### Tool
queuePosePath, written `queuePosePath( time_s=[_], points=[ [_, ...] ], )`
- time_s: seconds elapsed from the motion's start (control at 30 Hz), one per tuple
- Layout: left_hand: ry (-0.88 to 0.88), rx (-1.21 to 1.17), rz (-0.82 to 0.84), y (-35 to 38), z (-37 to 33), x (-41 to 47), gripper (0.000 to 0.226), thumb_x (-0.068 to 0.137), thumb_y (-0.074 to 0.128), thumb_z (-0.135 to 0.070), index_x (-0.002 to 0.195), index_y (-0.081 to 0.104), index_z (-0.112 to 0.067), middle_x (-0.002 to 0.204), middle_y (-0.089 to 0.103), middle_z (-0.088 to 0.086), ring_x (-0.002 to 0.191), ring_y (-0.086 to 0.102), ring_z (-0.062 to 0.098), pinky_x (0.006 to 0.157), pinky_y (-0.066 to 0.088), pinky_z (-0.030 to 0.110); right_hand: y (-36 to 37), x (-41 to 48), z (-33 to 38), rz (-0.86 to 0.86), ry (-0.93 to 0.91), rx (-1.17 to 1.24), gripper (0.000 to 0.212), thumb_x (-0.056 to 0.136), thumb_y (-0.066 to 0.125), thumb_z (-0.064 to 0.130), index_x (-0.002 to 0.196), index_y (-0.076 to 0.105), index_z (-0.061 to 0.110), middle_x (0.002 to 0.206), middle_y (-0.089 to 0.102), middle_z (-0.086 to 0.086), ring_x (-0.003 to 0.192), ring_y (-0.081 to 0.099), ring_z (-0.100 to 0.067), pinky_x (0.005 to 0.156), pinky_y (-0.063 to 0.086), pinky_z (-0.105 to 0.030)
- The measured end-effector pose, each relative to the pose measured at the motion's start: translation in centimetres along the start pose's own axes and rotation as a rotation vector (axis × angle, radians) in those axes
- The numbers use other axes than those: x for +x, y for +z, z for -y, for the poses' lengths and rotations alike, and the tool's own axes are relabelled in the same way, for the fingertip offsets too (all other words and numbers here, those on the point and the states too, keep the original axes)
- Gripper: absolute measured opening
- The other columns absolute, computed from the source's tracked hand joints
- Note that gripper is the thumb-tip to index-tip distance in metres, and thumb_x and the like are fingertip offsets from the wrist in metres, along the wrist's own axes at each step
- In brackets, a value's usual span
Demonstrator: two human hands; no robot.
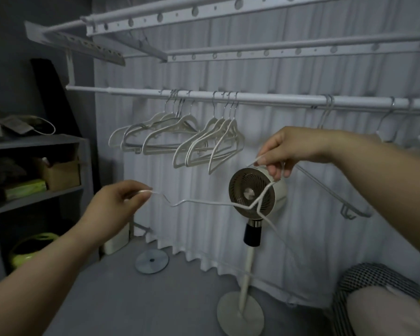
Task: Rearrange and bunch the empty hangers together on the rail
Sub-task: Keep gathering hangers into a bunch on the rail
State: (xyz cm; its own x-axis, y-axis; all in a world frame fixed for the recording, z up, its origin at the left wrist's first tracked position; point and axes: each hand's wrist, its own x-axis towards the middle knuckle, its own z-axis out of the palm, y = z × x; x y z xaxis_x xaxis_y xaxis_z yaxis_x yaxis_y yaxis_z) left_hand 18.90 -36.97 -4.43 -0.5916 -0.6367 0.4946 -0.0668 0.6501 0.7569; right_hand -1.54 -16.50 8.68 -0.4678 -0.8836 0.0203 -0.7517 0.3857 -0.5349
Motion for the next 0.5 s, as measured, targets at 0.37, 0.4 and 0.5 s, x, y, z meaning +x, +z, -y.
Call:
queuePosePath(
  time_s=[0.37, 0.4, 0.5],
  points=[
    [0.009, 0.054, 0.174, 4.1, -3.1, -3.2, 0.021, 0.089, 0.055, -0.02, 0.11, 0.055, -0.023, 0.084, 0.056, -0.016, 0.086, 0.057, 0.009, 0.076, 0.041, 0.02, 2.3, -3.9, 0.7, -0.149, 0.106, 0.302, 0.019, 0.092, 0.047, 0.003, 0.082, 0.06, 0.011, 0.044, 0.065, 0.002, 0.041, 0.063, -0.004, 0.036, 0.048, -0.014],
    [0.011, -0.005, 0.231, 4.6, -3.6, -3.5, 0.017, 0.089, 0.054, -0.02, 0.105, 0.055, -0.025, 0.084, 0.058, -0.014, 0.082, 0.057, 0.006, 0.072, 0.042, 0.018, 2.4, -4.0, 0.6, -0.166, 0.131, 0.349, 0.017, 0.092, 0.048, 0.004, 0.08, 0.059, 0.009, 0.043, 0.065, 0.001, 0.04, 0.063, -0.005, 0.036, 0.049, -0.014],
    [0.021, -0.148, 0.385, 6.2, -5.3, -4.3, 0.014, 0.091, 0.051, -0.022, 0.104, 0.052, -0.024, 0.09, 0.064, -0.001, 0.078, 0.059, 0.004, 0.072, 0.045, 0.021, 2.8, -4.1, 0.6, -0.237, 0.177, 0.486, 0.017, 0.091, 0.051, 0.004, 0.075, 0.057, 0.006, 0.038, 0.062, 0.0, 0.037, 0.062, -0.006, 0.036, 0.05, -0.014]
  ],
)
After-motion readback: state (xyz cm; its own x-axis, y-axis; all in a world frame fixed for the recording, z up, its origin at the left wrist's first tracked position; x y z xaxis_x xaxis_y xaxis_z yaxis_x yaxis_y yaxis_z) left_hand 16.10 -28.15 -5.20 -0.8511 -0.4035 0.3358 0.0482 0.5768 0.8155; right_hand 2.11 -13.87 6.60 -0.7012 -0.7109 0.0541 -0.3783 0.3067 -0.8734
